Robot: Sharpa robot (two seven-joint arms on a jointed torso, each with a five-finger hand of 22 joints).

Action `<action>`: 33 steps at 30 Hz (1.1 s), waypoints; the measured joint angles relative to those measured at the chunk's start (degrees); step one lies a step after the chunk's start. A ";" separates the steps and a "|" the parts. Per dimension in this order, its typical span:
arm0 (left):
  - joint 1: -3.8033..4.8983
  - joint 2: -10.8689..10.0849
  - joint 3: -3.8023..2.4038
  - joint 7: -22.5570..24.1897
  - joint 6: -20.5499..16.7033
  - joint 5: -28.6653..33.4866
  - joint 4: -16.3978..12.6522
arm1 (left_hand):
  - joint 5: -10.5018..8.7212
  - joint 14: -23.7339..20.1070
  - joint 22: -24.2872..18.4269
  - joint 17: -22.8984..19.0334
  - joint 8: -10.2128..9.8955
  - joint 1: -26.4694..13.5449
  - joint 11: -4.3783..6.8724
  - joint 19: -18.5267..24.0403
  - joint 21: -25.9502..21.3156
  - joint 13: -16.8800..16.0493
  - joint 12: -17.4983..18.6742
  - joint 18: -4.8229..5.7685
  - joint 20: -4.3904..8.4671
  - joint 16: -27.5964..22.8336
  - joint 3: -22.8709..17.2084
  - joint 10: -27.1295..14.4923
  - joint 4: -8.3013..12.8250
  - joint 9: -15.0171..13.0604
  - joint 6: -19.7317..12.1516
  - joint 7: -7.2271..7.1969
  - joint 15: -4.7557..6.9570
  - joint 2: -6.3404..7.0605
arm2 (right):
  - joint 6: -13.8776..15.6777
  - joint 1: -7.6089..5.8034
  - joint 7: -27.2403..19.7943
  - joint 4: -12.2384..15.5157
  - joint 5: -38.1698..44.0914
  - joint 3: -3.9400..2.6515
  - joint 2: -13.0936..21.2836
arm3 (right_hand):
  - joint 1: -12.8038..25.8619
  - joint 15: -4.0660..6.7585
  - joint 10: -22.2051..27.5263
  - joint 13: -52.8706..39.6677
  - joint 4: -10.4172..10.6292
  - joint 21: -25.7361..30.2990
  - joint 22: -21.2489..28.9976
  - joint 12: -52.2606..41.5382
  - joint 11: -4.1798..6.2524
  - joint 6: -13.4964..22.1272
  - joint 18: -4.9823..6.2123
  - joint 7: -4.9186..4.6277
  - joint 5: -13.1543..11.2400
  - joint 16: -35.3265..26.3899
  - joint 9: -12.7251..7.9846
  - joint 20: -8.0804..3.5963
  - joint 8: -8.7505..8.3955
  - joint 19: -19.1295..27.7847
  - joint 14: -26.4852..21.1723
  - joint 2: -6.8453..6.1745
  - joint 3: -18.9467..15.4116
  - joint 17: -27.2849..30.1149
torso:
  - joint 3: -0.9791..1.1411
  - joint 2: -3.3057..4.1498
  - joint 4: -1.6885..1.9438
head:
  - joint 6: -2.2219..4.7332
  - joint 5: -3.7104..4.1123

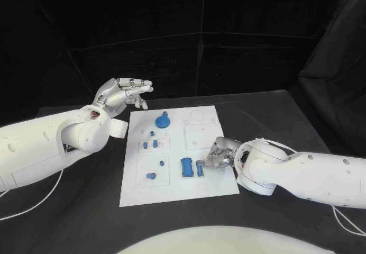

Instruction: Assemble the parts on the task board

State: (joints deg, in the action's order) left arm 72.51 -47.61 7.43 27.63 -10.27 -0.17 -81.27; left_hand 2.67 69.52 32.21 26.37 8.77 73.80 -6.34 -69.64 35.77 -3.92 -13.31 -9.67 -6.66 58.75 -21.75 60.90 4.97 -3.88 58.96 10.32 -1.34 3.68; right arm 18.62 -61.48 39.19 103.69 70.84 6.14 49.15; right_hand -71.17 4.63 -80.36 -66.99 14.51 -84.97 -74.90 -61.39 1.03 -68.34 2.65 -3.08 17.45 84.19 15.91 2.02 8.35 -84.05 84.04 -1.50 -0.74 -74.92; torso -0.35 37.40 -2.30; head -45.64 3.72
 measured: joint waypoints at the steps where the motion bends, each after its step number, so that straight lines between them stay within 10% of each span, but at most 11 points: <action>1: 0.00 0.02 0.00 0.00 0.00 0.00 0.03 | 0.00 0.00 0.00 0.00 0.00 0.00 0.00 0.00 0.00 0.00 0.00 0.00 0.00 0.00 0.00 0.00 0.00 0.00 0.00 0.00 0.00 0.00 | 0.03 0.00 -0.07 -0.13 0.07 0.00 0.00 | -0.69 0.00 0.00 -0.05 -0.47 0.00 0.00 0.00 0.00 0.00 0.00 0.00 -1.00 0.00 0.01 0.00 0.14 0.00 0.00 0.19 0.04 0.00 | 0.00 0.00 0.00 | 0.01 0.02; 9: 0.00 0.14 0.00 -0.02 0.01 0.00 0.12 | 0.00 0.00 0.01 0.00 0.00 0.00 0.00 0.00 0.00 0.00 0.00 0.00 0.00 0.00 0.00 0.00 0.00 0.00 0.00 0.00 0.00 0.00 | 0.09 -0.11 -0.93 -0.91 0.57 -0.12 -0.49 | -3.52 0.00 0.00 -0.13 -2.56 0.00 0.00 0.23 0.00 0.21 0.00 -0.21 -6.47 0.00 0.16 0.00 0.26 0.00 0.00 0.81 -0.21 0.00 | -0.01 -0.02 0.06 | 0.11 0.09; 33: 0.00 -0.07 0.00 -0.06 0.01 0.00 0.05 | 0.00 0.00 0.01 0.01 0.22 0.00 0.00 0.00 0.00 0.00 -0.22 0.00 0.00 0.00 0.17 0.00 0.17 0.00 0.00 0.00 0.00 0.00 | 0.32 -0.19 -3.36 -0.90 2.36 -0.16 -0.68 | -7.92 0.00 0.04 0.27 -6.64 0.08 -0.04 1.84 -0.03 1.45 0.00 -0.54 -9.64 0.00 0.23 -0.20 0.21 0.20 0.00 0.54 -0.40 0.01 | -0.02 0.04 0.02 | -0.23 0.05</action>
State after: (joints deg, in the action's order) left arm 72.51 -47.68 7.43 27.57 -10.25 -0.17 -81.22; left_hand 2.67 69.52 32.22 26.37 8.98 73.80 -6.34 -69.64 35.77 -3.92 -13.53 -9.68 -6.66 58.75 -21.58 60.90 5.14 -3.88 58.96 10.32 -1.34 3.68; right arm 18.94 -61.66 35.83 102.79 73.20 5.98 48.47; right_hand -79.09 4.62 -80.32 -66.72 7.87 -84.89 -74.95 -59.56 0.99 -66.89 2.65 -3.62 7.81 84.19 16.14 1.82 8.56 -83.85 84.04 -0.96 -1.14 -74.91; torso -0.37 37.45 -2.28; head -45.86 3.77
